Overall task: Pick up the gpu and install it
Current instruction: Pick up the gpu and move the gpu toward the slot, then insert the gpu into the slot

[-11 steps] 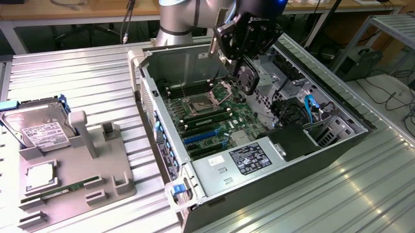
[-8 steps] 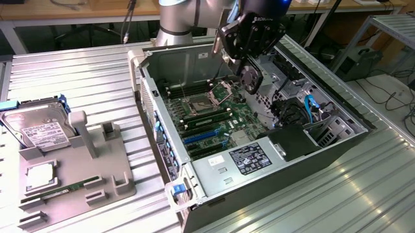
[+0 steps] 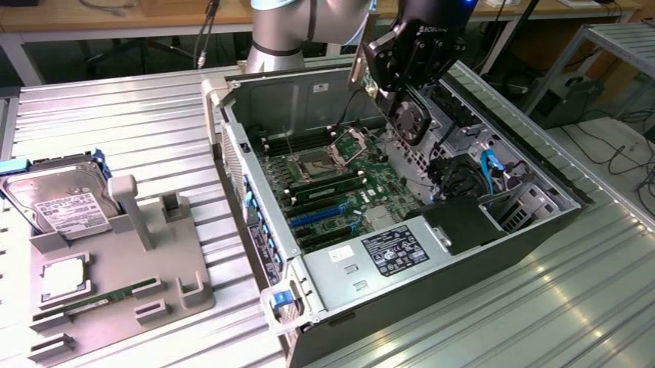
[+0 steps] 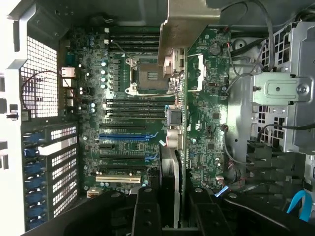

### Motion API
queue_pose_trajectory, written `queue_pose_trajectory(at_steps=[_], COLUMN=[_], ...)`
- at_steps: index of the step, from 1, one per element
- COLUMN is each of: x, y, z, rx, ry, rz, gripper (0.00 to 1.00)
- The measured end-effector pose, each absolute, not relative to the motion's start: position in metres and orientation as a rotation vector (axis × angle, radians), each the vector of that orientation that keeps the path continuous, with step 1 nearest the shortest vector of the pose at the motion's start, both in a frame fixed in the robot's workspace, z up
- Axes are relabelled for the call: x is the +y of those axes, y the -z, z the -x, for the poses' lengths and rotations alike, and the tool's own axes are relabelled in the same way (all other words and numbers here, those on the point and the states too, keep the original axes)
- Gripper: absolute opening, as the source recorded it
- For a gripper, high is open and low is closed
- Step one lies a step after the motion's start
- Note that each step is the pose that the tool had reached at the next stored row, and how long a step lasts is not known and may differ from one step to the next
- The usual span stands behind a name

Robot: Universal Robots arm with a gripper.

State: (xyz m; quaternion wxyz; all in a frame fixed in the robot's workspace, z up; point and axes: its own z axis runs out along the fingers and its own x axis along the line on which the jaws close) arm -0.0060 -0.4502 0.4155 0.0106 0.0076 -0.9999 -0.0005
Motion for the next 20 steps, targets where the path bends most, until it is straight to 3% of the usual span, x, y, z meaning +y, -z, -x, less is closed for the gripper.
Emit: queue_pose_trajectory(at_steps=[20], x=[-0.4502], y=[-0.4155], z=[0.0060], rx=[-3.116], ry=[0.000], rz=[-0.166], gripper=[0.28])
